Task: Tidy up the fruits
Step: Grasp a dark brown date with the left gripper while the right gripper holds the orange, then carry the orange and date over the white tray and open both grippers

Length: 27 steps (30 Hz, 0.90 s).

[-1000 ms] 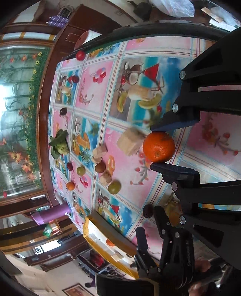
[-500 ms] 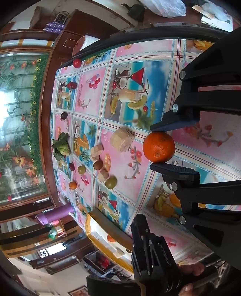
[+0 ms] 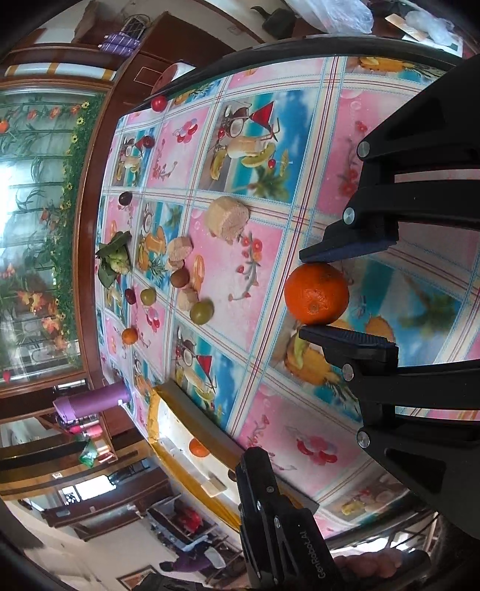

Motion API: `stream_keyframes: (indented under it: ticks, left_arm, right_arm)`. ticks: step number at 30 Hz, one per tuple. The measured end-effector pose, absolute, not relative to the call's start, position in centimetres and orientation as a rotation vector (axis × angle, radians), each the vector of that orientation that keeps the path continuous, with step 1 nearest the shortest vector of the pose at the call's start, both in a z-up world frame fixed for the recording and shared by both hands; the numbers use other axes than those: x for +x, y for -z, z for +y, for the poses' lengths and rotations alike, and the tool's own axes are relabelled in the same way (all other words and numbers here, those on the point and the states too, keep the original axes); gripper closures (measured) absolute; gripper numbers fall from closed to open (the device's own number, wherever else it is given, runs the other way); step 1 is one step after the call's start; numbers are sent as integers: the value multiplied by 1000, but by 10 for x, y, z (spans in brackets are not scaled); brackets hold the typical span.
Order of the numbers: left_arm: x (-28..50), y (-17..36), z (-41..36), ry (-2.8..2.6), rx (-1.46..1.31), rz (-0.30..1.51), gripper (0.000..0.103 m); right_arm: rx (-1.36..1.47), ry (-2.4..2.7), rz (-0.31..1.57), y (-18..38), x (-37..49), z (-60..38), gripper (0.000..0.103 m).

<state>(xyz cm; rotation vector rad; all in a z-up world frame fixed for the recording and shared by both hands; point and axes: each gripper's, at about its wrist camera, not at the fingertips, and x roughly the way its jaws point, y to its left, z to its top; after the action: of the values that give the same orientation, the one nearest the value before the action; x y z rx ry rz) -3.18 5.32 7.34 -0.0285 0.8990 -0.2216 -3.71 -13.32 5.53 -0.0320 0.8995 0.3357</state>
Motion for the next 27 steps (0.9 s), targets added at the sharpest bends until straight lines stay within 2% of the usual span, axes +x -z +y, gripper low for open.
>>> stream_keyframes:
  ticks: [13, 27]
  left_arm:
    - [-32, -81, 128, 131, -96, 868, 75]
    - [-28, -66, 228, -32, -169, 889, 75]
  right_arm:
    - [-99, -424, 886, -70, -24, -62, 70]
    - [-136, -555, 878, -78, 7, 18, 70]
